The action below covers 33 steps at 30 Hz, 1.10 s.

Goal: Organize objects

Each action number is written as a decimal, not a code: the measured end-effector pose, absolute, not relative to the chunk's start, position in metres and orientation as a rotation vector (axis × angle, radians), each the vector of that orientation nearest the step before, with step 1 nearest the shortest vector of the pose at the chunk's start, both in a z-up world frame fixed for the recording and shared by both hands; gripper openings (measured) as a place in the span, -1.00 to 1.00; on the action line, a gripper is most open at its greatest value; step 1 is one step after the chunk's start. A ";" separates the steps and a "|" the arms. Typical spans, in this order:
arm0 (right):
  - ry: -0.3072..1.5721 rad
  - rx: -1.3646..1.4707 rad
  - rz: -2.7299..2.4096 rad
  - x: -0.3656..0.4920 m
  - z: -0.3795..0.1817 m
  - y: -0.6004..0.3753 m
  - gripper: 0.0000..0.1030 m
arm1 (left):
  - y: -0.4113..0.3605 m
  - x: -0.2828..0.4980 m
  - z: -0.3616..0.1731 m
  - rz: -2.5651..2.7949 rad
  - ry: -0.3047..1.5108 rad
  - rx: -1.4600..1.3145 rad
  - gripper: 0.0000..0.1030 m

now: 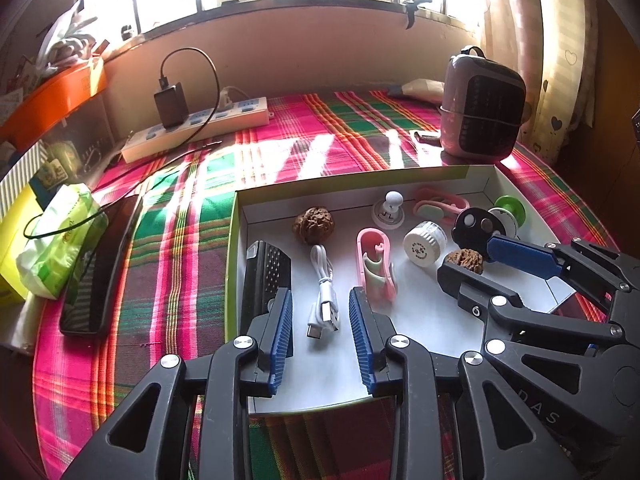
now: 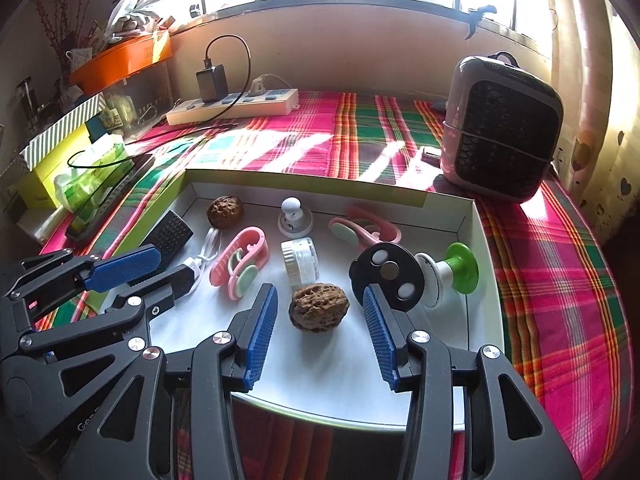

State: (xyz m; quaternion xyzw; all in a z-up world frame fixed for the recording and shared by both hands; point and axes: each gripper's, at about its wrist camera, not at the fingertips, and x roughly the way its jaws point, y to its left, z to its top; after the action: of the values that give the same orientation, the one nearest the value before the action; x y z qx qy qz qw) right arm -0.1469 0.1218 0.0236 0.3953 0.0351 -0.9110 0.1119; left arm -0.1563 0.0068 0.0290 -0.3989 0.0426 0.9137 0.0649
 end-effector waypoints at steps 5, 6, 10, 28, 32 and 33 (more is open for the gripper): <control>0.072 1.169 -2.687 -0.137 0.026 0.127 -0.03 | 0.003 -0.146 0.035 2.773 0.107 -1.197 -0.46; 0.071 1.167 -2.690 -0.135 0.026 0.128 -0.03 | 0.002 -0.144 0.036 2.775 0.106 -1.193 -0.46; 0.063 1.149 -2.700 -0.126 0.031 0.128 -0.03 | 0.001 -0.134 0.040 2.787 0.094 -1.182 -0.45; 0.073 1.141 -2.726 -0.080 0.036 0.128 -0.02 | -0.001 -0.081 0.040 2.831 0.081 -1.194 -0.45; 0.075 1.164 -2.721 -0.074 0.030 0.129 0.01 | 0.000 -0.075 0.033 2.825 0.078 -1.230 -0.45; 0.079 1.174 -2.719 -0.073 0.029 0.129 0.06 | 0.001 -0.074 0.031 2.823 0.074 -1.240 -0.45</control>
State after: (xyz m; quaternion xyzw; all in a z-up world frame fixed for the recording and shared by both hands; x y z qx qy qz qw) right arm -0.0731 0.1292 0.0286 0.3946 0.0266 -0.9141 0.0893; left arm -0.0737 0.0005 0.0306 -0.4019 0.0241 0.9149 0.0288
